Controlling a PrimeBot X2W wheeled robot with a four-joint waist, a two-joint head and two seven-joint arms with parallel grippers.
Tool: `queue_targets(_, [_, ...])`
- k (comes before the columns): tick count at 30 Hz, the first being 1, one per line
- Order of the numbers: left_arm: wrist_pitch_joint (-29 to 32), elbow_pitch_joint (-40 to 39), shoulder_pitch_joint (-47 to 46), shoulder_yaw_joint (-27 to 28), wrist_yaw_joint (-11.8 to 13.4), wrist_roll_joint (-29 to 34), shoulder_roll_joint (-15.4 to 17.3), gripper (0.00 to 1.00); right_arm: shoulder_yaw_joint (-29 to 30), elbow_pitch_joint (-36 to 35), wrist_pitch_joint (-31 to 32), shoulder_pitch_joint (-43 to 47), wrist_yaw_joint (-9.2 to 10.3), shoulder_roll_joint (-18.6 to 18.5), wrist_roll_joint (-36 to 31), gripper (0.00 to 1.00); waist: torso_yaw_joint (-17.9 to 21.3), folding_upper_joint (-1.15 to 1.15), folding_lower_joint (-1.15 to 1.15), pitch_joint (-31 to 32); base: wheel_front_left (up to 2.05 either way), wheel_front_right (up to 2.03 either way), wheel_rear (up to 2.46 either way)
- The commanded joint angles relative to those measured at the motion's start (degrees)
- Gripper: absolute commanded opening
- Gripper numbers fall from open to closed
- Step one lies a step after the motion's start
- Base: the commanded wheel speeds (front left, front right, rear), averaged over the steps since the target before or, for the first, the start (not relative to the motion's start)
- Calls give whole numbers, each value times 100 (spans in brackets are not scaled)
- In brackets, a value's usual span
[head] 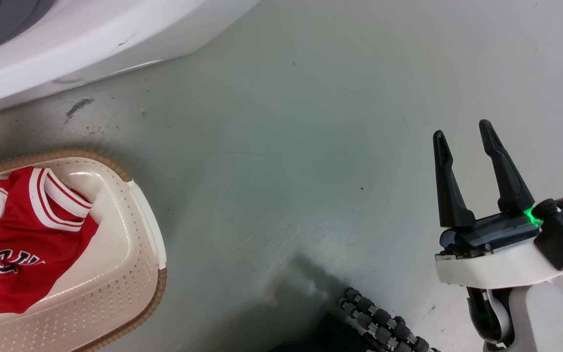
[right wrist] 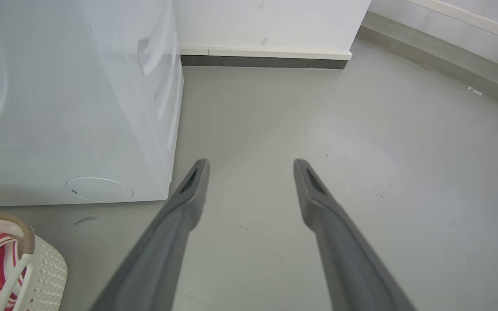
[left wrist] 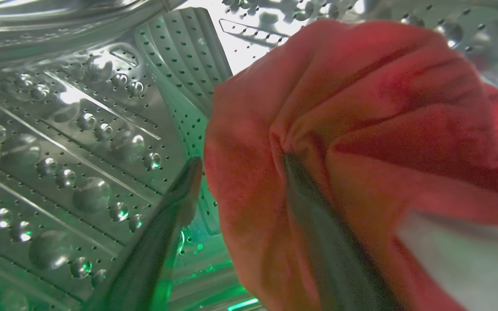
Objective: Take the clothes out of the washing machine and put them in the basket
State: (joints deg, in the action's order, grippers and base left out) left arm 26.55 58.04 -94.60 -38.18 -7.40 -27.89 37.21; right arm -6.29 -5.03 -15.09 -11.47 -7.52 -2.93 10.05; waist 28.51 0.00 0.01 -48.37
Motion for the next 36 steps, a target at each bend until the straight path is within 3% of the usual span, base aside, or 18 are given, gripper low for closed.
queue_targets(1, [32,57,10,-62,-6,-30,-76,0,-1,-23,-12,58,6,8,8,100,-2,0,-1,-6,0,0,0])
queue_targets(8, [-326,65,-169,-265,-5,-167,1,0,-35,-2,-12,-86,6,8,4,100,-22,0,-1,-18,0,0,0])
queue_targets(14, [-1061,33,-287,-319,-4,-164,137,0,-80,70,-12,-317,6,8,-61,100,-29,0,-1,101,0,0,0])
queue_targets(28, [-3420,342,780,-179,23,-471,-440,0,442,266,-12,-357,6,4,-689,100,-959,0,-1,1233,0,0,0])
queue_targets(36, [-4131,269,1605,-123,15,-648,-794,0,590,408,-12,-243,6,3,-972,100,-1416,0,-1,1961,0,0,0])
